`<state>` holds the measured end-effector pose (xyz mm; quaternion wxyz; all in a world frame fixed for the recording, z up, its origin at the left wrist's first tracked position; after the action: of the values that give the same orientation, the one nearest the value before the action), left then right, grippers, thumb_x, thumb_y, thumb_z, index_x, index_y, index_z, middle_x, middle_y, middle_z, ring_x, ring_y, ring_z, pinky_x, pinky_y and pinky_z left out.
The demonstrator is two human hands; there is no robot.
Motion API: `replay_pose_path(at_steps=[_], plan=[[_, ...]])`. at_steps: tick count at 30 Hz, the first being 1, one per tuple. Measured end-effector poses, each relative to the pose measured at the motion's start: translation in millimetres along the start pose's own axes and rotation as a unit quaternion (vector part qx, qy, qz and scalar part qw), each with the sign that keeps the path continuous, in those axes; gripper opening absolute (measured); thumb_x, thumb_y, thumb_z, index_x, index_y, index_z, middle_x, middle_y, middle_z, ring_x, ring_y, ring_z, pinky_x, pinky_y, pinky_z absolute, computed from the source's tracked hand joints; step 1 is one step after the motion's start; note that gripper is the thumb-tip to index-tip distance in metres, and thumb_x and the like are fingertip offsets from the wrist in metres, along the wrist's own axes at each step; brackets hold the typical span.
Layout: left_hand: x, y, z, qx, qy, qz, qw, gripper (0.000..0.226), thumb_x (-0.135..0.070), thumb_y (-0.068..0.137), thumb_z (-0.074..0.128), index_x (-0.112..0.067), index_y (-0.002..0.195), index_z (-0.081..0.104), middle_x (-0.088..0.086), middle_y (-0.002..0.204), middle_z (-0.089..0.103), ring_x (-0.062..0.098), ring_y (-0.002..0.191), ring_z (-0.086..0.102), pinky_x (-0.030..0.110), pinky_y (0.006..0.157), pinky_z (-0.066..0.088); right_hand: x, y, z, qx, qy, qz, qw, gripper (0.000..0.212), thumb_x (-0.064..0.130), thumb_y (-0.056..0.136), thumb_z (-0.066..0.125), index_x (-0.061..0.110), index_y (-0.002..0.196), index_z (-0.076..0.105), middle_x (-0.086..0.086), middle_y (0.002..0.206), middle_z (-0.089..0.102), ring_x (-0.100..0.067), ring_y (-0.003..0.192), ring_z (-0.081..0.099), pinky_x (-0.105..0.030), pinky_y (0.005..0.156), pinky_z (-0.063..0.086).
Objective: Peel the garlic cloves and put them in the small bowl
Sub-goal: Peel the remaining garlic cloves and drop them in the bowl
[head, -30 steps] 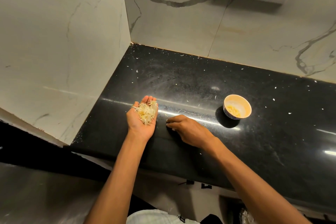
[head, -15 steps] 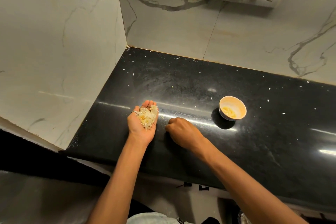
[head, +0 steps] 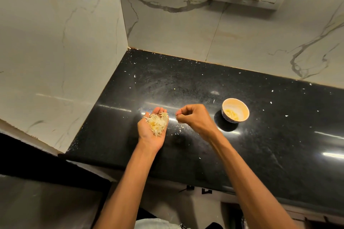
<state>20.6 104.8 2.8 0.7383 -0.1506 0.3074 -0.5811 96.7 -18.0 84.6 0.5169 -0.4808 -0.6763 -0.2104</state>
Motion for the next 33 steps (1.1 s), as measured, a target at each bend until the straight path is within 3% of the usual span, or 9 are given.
replay_pose_path(at_steps=[4, 8, 11, 14, 19, 22, 24, 28, 33], plan=[[16, -3, 12, 0.043, 0.029, -0.005, 0.999, 0.045, -0.033, 0.108, 0.025, -0.007, 0.102, 0.062, 0.01, 0.096, 0.066, 0.024, 0.092, 0.064, 0.035, 0.089, 0.049, 43, -11, 20, -0.008, -0.134, -0.114, 0.984, 0.01, 0.003, 0.08, 0.072, 0.009, 0.083, 0.079, 0.023, 0.059, 0.066, 0.009, 0.057, 0.059, -0.01, 0.056, 0.042], [24, -5, 15, 0.059, 0.05, -0.02, 0.997, 0.048, -0.036, 0.107, 0.023, -0.01, 0.101, 0.063, 0.008, 0.086, 0.072, 0.022, 0.087, 0.068, 0.032, 0.081, 0.05, 58, -16, 37, -0.018, -0.276, -0.207, 0.938, 0.024, -0.001, 0.084, 0.065, 0.011, 0.098, 0.081, -0.007, 0.095, 0.079, -0.024, 0.088, 0.074, -0.034, 0.075, 0.059], [27, -4, 14, 0.047, 0.05, -0.023, 0.997, 0.047, -0.036, 0.108, 0.023, -0.011, 0.103, 0.063, 0.007, 0.087, 0.072, 0.021, 0.082, 0.07, 0.032, 0.077, 0.051, 68, -27, 26, -0.087, -0.267, -0.264, 0.923, 0.02, -0.003, 0.08, 0.071, 0.011, 0.091, 0.081, -0.006, 0.087, 0.079, -0.023, 0.078, 0.074, -0.026, 0.067, 0.055], [32, -2, 12, 0.032, 0.051, -0.023, 0.998, 0.045, -0.037, 0.107, 0.026, -0.012, 0.108, 0.063, 0.009, 0.102, 0.07, 0.024, 0.095, 0.067, 0.033, 0.085, 0.049, 64, -36, 2, -0.169, -0.183, -0.25, 0.936, 0.011, 0.008, 0.082, 0.074, 0.018, 0.084, 0.078, 0.005, 0.081, 0.075, -0.01, 0.074, 0.068, -0.03, 0.067, 0.055], [42, -6, 24, 0.025, 0.015, -0.032, 0.999, 0.045, -0.032, 0.108, 0.029, -0.006, 0.103, 0.065, 0.012, 0.101, 0.068, 0.027, 0.1, 0.065, 0.039, 0.097, 0.049, 6, -40, -22, -0.26, 0.067, -0.084, 0.96, 0.016, 0.013, 0.096, 0.063, 0.021, 0.103, 0.075, 0.008, 0.1, 0.074, -0.004, 0.095, 0.068, -0.029, 0.084, 0.057], [53, -14, 36, 0.032, 0.009, -0.04, 0.999, 0.044, -0.031, 0.108, 0.03, -0.005, 0.104, 0.065, 0.013, 0.102, 0.069, 0.027, 0.1, 0.065, 0.04, 0.1, 0.049, -16, -40, -14, -0.256, 0.307, -0.002, 0.917, 0.019, 0.013, 0.1, 0.06, 0.01, 0.112, 0.074, 0.005, 0.096, 0.076, -0.003, 0.09, 0.071, -0.02, 0.076, 0.055], [61, -21, 45, 0.038, 0.01, -0.046, 0.998, 0.042, -0.03, 0.107, 0.031, -0.006, 0.105, 0.065, 0.013, 0.101, 0.069, 0.027, 0.097, 0.067, 0.04, 0.09, 0.052, -18, -40, -5, -0.239, 0.428, 0.028, 0.871, 0.021, 0.012, 0.1, 0.059, 0.003, 0.111, 0.074, -0.002, 0.089, 0.075, -0.01, 0.082, 0.07, -0.023, 0.071, 0.056], [68, -33, 60, 0.046, 0.009, -0.042, 0.998, 0.042, -0.031, 0.108, 0.029, -0.006, 0.107, 0.064, 0.013, 0.103, 0.069, 0.026, 0.097, 0.067, 0.04, 0.081, 0.052, -13, -43, -5, -0.229, 0.495, 0.039, 0.837, 0.02, 0.009, 0.097, 0.061, 0.0, 0.111, 0.073, -0.01, 0.094, 0.075, -0.02, 0.086, 0.072, -0.033, 0.078, 0.06], [79, -53, 78, 0.084, 0.057, -0.017, 0.995, 0.04, -0.033, 0.108, 0.032, -0.009, 0.116, 0.063, 0.009, 0.109, 0.069, 0.023, 0.104, 0.066, 0.037, 0.095, 0.052, -16, -59, -19, -0.235, 0.501, 0.041, 0.832, 0.023, 0.0, 0.095, 0.056, -0.002, 0.113, 0.071, -0.019, 0.106, 0.075, -0.032, 0.1, 0.073, -0.035, 0.08, 0.061]])
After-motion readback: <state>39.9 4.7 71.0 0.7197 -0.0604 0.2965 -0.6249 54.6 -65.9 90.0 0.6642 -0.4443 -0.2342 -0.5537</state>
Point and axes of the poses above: each hand's wrist, its own y-axis towards the middle knuckle, its own z-axis out of the palm, x = y × z, the point moved 10 cm from there along y, towards the middle knuckle
